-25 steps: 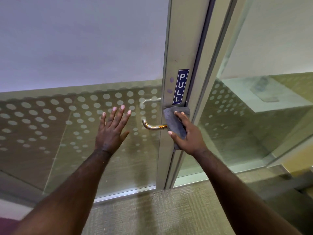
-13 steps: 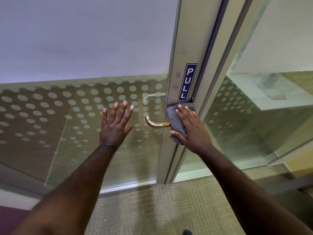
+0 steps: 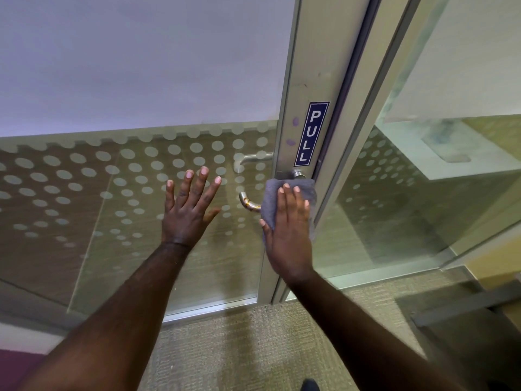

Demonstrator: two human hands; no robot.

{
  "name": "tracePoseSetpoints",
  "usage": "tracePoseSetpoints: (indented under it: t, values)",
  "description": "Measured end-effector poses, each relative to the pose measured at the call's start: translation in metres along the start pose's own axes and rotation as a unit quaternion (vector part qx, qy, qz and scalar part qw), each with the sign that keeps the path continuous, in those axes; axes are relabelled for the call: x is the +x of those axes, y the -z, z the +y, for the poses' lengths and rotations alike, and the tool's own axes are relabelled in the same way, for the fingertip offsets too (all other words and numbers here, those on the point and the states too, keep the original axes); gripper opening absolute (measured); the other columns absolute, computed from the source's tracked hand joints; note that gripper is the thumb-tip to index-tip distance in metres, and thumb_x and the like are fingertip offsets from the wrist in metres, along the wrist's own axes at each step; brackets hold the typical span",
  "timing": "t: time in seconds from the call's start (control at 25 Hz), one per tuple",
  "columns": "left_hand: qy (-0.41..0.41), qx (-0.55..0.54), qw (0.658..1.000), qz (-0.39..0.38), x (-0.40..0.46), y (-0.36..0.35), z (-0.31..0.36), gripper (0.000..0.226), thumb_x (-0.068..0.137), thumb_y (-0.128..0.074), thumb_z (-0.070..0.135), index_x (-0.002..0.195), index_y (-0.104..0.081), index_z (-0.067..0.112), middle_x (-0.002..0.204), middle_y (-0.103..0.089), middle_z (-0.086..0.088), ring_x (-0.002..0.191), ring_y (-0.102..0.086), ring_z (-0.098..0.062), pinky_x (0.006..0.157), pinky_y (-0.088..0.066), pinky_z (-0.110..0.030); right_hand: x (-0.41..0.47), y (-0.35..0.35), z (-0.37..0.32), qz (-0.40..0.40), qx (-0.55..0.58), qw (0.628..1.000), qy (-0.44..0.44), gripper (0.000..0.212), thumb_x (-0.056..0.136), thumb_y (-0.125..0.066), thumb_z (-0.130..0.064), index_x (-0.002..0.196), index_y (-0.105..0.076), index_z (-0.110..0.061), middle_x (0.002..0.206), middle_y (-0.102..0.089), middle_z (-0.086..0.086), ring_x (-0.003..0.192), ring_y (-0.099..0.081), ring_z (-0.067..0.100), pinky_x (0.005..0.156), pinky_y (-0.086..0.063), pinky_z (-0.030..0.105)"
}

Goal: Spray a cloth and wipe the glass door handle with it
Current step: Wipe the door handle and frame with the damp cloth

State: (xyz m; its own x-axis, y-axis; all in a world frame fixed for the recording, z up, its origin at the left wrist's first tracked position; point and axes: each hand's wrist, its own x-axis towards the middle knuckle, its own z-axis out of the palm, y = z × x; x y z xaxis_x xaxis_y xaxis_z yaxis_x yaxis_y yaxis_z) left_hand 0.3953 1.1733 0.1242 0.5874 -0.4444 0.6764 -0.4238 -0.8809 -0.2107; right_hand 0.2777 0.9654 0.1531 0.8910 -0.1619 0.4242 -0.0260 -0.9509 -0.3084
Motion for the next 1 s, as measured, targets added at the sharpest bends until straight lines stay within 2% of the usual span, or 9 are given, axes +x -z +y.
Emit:
tracePoseSetpoints:
  t: [0.12, 0.28, 0.44, 0.52, 0.64, 0.72, 0.84, 1.0]
  values:
    - [0.000, -0.004, 1.000, 0.007, 0.000, -0.001, 0.000, 0.080, 0.091, -0.036, 0.055, 0.155, 0.007, 0.033, 0.163, 0.019, 0.006, 0.150, 0.016, -0.017, 0.120, 0.012, -0.045, 0.000, -0.007, -0.026, -0.033, -0.018, 0.998, 0.046, 0.072, 0.098, -0.021, -0.052, 0.152, 0.006, -0.012, 0.161, 0.004, 0.009, 0.148, 0.010, 0.019, 0.117, 0.008, 0.039]
    - [-0.005, -0.006, 1.000, 0.015, 0.001, -0.001, 0.000, 0.079, 0.091, -0.036, 0.054, 0.155, 0.006, 0.033, 0.164, 0.015, 0.005, 0.150, 0.015, -0.017, 0.120, 0.012, -0.045, 0.013, -0.001, -0.020, -0.015, -0.030, 0.996, 0.083, 0.068, 0.096, -0.033, -0.054, 0.151, -0.015, -0.017, 0.161, -0.010, 0.009, 0.148, -0.001, 0.020, 0.118, -0.001, 0.040]
    - [-0.007, -0.002, 1.000, 0.021, 0.002, 0.000, -0.001, 0.081, 0.091, -0.040, 0.053, 0.155, 0.005, 0.032, 0.160, -0.012, -0.002, 0.150, 0.016, -0.017, 0.120, 0.012, -0.045, 0.021, 0.011, 0.016, -0.025, -0.036, 0.993, 0.112, 0.067, 0.092, -0.044, -0.055, 0.146, -0.030, -0.018, 0.155, -0.031, 0.009, 0.146, -0.016, 0.025, 0.119, -0.011, 0.043]
    - [-0.008, -0.002, 1.000, 0.022, 0.002, 0.001, -0.002, 0.085, 0.090, -0.046, 0.053, 0.155, 0.005, 0.032, 0.159, -0.016, -0.003, 0.150, 0.016, -0.017, 0.119, 0.011, -0.045, 0.027, 0.018, 0.034, -0.047, -0.032, 0.989, 0.137, 0.071, 0.091, -0.047, -0.054, 0.146, -0.032, -0.012, 0.152, -0.036, 0.012, 0.145, -0.022, 0.025, 0.120, -0.012, 0.041]
    - [-0.008, -0.009, 1.000, 0.022, 0.003, 0.001, -0.001, 0.094, 0.086, -0.055, 0.051, 0.154, 0.007, 0.032, 0.161, -0.016, -0.002, 0.150, 0.017, -0.017, 0.119, 0.010, -0.045, 0.034, 0.028, 0.051, -0.069, -0.043, 0.983, 0.166, 0.070, 0.092, -0.050, -0.051, 0.145, -0.036, -0.008, 0.150, -0.038, 0.013, 0.143, -0.026, 0.027, 0.119, -0.016, 0.043]
    - [-0.010, -0.003, 1.000, 0.025, 0.003, 0.000, -0.001, 0.097, 0.085, -0.058, 0.050, 0.154, 0.007, 0.032, 0.161, -0.015, 0.001, 0.150, 0.017, -0.017, 0.119, 0.008, -0.046, 0.032, 0.028, 0.048, -0.050, -0.031, 0.987, 0.152, 0.067, 0.091, -0.053, -0.048, 0.142, -0.039, -0.007, 0.146, -0.043, 0.014, 0.139, -0.032, 0.029, 0.119, -0.017, 0.044]
    - [-0.017, 0.003, 0.999, 0.028, 0.002, -0.002, -0.003, 0.096, 0.086, -0.058, 0.051, 0.155, 0.006, 0.032, 0.159, -0.010, 0.002, 0.150, 0.016, -0.017, 0.119, 0.006, -0.047, 0.022, 0.018, 0.023, -0.020, -0.022, 0.993, 0.114, 0.063, 0.090, -0.056, -0.043, 0.139, -0.041, -0.005, 0.139, -0.048, 0.015, 0.133, -0.038, 0.032, 0.119, -0.016, 0.045]
    - [-0.017, 0.000, 1.000, 0.020, 0.001, -0.004, -0.004, 0.092, 0.088, -0.054, 0.052, 0.155, 0.006, 0.032, 0.163, 0.007, 0.003, 0.150, 0.016, -0.017, 0.119, 0.007, -0.047, 0.018, -0.006, -0.029, 0.015, -0.097, 0.991, 0.087, 0.069, 0.089, -0.060, -0.042, 0.141, -0.032, -0.006, 0.139, -0.049, 0.016, 0.131, -0.040, 0.033, 0.114, -0.019, 0.046]
